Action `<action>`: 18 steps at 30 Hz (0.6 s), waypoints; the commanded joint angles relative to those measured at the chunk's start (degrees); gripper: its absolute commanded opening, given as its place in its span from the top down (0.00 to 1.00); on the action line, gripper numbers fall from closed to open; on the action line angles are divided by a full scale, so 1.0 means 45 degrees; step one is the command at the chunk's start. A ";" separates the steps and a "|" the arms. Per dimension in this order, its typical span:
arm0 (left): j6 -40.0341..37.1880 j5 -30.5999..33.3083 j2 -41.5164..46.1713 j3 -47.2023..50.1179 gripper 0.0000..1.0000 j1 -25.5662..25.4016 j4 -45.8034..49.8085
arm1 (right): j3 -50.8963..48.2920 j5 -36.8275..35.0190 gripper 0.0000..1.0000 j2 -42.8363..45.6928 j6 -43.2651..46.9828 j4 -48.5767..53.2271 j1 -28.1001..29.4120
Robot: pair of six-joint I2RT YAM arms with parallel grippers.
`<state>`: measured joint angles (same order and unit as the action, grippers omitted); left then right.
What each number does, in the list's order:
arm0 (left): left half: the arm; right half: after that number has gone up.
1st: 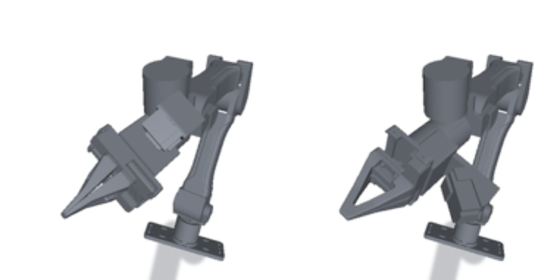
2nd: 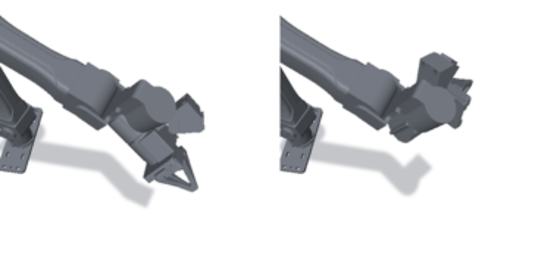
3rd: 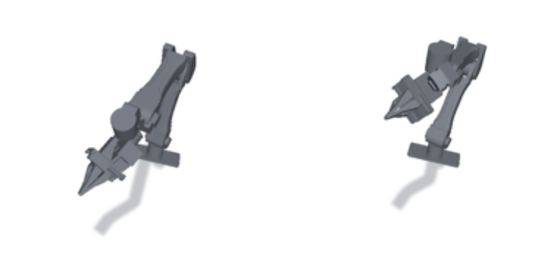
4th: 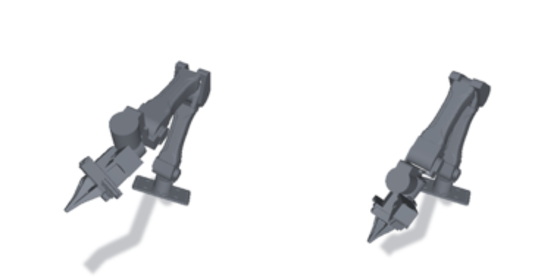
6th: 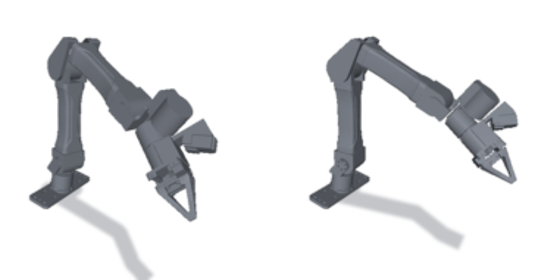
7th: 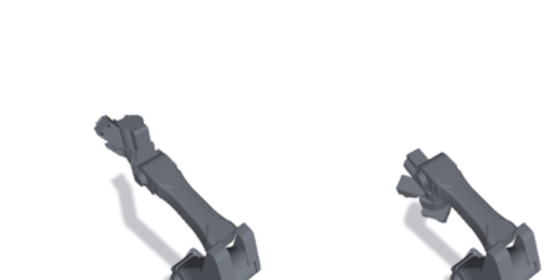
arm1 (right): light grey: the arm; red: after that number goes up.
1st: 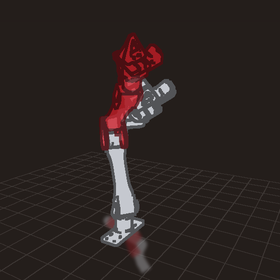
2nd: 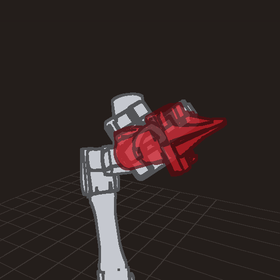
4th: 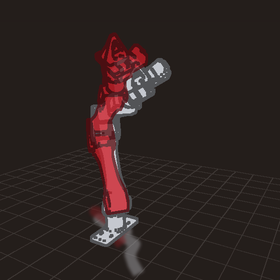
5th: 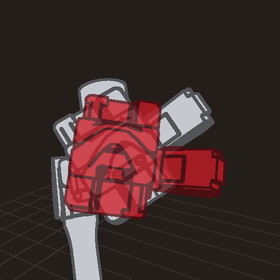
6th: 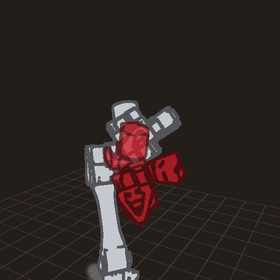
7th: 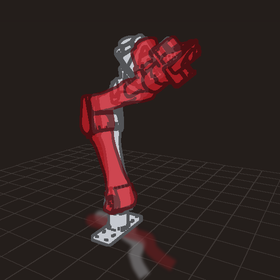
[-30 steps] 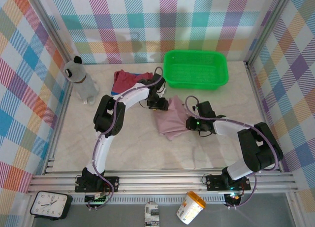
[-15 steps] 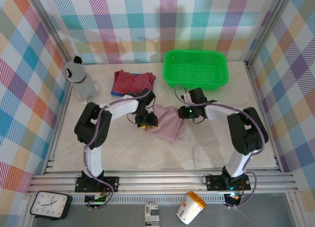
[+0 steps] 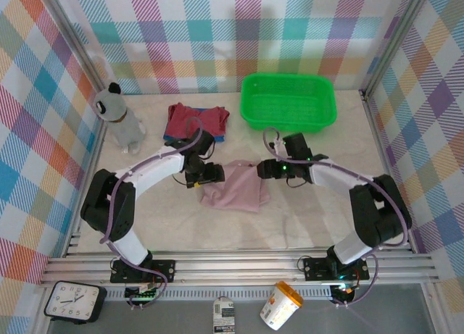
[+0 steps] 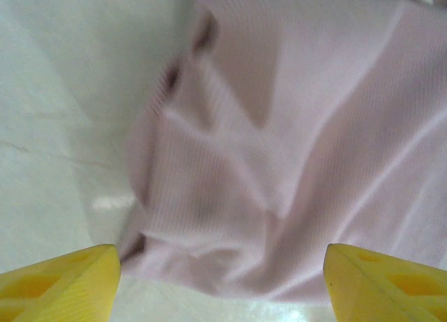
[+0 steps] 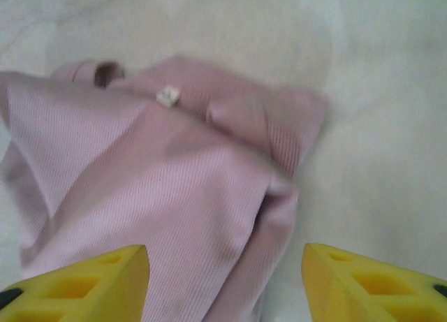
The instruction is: Fold and stack the tank tops
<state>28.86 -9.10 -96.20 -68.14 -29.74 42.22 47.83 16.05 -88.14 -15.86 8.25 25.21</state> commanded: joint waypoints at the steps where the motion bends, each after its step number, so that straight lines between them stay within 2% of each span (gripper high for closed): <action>1: -0.1386 -0.0323 -0.0925 -0.0243 0.23 0.0561 -0.0403 | -0.1016 0.0318 0.38 0.0372 -0.1982 -0.0453 0.0691; 6: -0.1785 -0.1803 -0.2170 -0.0657 0.25 0.0695 -0.1489 | -0.0820 -0.0066 0.37 -0.0434 -0.2207 -0.0877 0.1422; 12: -0.1819 -0.2325 -0.3232 -0.0969 0.39 0.0649 -0.1844 | 0.0436 -0.1013 0.39 -0.2006 -0.1600 0.0034 0.2156; 15: -0.1864 -0.2322 -0.3551 -0.0867 0.49 0.0594 -0.1865 | 0.1034 -0.1358 0.45 -0.2584 -0.1249 0.0718 0.2413; 18: -0.1813 -0.2464 -0.3812 -0.0742 0.61 0.0459 -0.2009 | 0.1574 -0.1665 0.57 -0.3026 -0.1109 0.1234 0.2688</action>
<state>21.52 -14.59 -109.34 -71.57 -26.04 38.65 53.15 10.79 -99.68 -22.22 9.41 35.94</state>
